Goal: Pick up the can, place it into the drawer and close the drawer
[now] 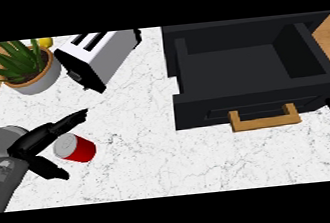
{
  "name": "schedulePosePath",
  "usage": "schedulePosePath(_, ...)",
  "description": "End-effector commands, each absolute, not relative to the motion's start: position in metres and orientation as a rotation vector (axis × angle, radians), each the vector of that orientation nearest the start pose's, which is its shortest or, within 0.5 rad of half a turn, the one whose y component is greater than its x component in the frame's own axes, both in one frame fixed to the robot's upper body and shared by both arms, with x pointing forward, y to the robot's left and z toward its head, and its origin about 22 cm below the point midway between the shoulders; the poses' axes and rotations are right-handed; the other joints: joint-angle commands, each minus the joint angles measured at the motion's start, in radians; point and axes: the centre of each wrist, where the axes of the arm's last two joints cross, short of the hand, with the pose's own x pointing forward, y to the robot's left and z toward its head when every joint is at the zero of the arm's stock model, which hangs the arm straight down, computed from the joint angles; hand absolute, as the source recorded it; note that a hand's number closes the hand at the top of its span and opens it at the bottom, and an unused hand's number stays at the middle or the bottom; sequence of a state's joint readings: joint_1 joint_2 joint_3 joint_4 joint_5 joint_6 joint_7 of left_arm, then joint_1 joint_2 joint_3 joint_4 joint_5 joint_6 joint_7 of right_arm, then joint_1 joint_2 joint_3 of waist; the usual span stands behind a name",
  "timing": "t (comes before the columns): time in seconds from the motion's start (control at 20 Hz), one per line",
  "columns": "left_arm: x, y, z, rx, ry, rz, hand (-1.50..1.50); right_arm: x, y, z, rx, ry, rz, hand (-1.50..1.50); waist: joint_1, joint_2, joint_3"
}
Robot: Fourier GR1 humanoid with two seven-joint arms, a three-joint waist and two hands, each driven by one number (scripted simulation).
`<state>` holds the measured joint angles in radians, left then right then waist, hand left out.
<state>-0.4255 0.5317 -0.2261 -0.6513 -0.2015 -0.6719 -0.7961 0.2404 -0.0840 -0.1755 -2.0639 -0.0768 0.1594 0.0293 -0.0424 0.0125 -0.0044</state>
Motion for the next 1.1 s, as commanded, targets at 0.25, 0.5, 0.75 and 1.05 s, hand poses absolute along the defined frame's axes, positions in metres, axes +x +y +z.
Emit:
schedulePosePath(0.25, 0.318, 0.363, -0.053, -0.675, -1.437, -0.850, -1.50, 0.167, -0.297, 0.086, -0.148, -1.808, 0.036, -1.50, 0.002, 0.000, 0.000)
schedulePosePath(0.5, 0.314, 0.342, -0.072, -0.684, -1.419, -0.882, -1.50, 0.158, -0.293, 0.092, -0.140, -1.812, 0.020, -1.50, 0.001, -0.003, 0.001)
schedulePosePath(0.75, 0.324, 0.331, -0.073, -0.690, -1.410, -0.891, -1.50, 0.172, -0.293, 0.095, -0.160, -1.816, 0.012, -1.50, 0.010, 0.000, 0.001)
schedulePosePath(1.05, 0.319, 0.339, -0.073, -0.737, -1.389, -0.898, -1.50, 0.166, -0.299, 0.093, -0.164, -1.815, 0.021, -1.50, 0.018, -0.004, 0.002)
